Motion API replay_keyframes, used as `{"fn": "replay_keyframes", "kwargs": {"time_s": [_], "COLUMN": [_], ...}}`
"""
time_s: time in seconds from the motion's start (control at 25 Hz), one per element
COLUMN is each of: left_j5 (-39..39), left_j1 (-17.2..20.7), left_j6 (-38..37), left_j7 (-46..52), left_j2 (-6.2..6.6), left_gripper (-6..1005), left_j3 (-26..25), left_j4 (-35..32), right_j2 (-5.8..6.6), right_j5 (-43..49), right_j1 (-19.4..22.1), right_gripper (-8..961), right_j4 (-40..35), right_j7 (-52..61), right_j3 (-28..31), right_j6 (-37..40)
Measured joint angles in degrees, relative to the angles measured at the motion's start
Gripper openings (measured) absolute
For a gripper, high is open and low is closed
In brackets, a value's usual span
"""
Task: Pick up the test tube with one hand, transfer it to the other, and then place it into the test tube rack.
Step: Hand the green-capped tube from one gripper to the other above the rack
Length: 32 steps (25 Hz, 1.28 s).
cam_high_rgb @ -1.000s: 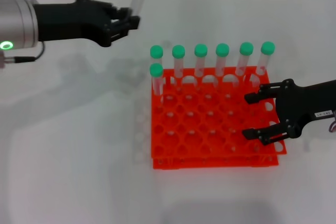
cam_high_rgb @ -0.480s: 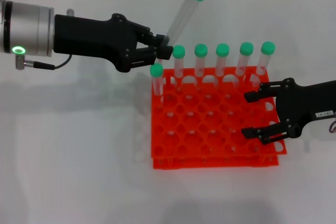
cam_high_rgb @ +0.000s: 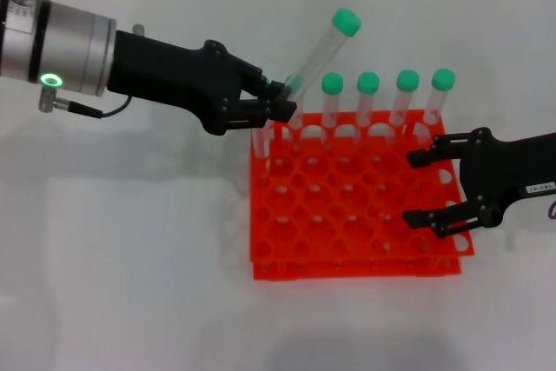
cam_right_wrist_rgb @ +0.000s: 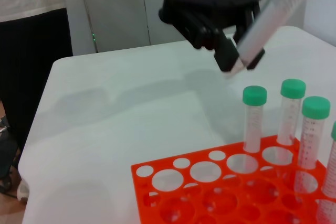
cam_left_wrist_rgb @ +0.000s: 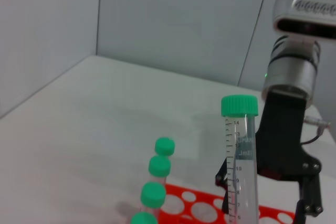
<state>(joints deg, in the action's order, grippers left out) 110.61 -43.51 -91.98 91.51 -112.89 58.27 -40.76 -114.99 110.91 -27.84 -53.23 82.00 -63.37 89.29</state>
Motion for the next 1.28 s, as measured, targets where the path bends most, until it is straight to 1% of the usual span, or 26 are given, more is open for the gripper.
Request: {"fn": "replay_keyframes", "kwargs": {"time_s": [0.16, 0.36, 0.44, 0.6, 0.64, 0.88, 1.08, 1.28], "left_j5": [2.54, 3.50, 4.48, 5.68, 5.73, 5.43, 4.51, 3.64], "left_j1": [-1.72, -2.61, -3.35, -3.87, -3.90, -3.41, -2.40, -1.61], "left_j6": [1.11, 1.75, 1.88, 2.16, 2.29, 2.47, 2.50, 2.51], "left_j7": [-0.45, -0.94, -1.80, -2.03, -2.52, -5.95, -9.62, -11.02], "left_j2": [-0.43, -0.78, -1.23, -1.67, -1.77, -2.30, -3.38, -3.61], "left_gripper": [216, 218, 219, 221, 221, 224, 226, 228], "left_j3": [-0.01, 0.35, 0.37, 0.37, 0.37, 0.16, -0.37, -0.38], "left_j4": [1.26, 1.44, 1.52, 1.54, 1.55, 1.57, 1.59, 1.65], "right_j2": [0.02, 0.03, 0.03, 0.03, 0.04, 0.15, 0.19, 0.19], "right_j5": [0.00, -0.01, -0.06, -0.11, -0.16, -0.17, -0.25, -0.26], "right_j1": [-0.04, -0.07, -0.12, -0.22, -0.26, 0.02, 0.17, 0.23], "right_gripper": [839, 839, 839, 838, 838, 838, 838, 838], "right_j4": [-0.02, -0.03, -0.03, -0.03, -0.03, 0.19, 0.25, 0.44], "right_j7": [-0.04, -0.09, -0.10, -0.10, -0.10, -0.09, 0.16, 0.21], "right_j3": [0.00, 0.09, 0.15, 0.75, 2.01, 3.89, 4.21, 6.75], "right_j6": [0.01, -0.34, -0.36, -0.23, 0.10, 0.87, 1.12, 2.29]}}
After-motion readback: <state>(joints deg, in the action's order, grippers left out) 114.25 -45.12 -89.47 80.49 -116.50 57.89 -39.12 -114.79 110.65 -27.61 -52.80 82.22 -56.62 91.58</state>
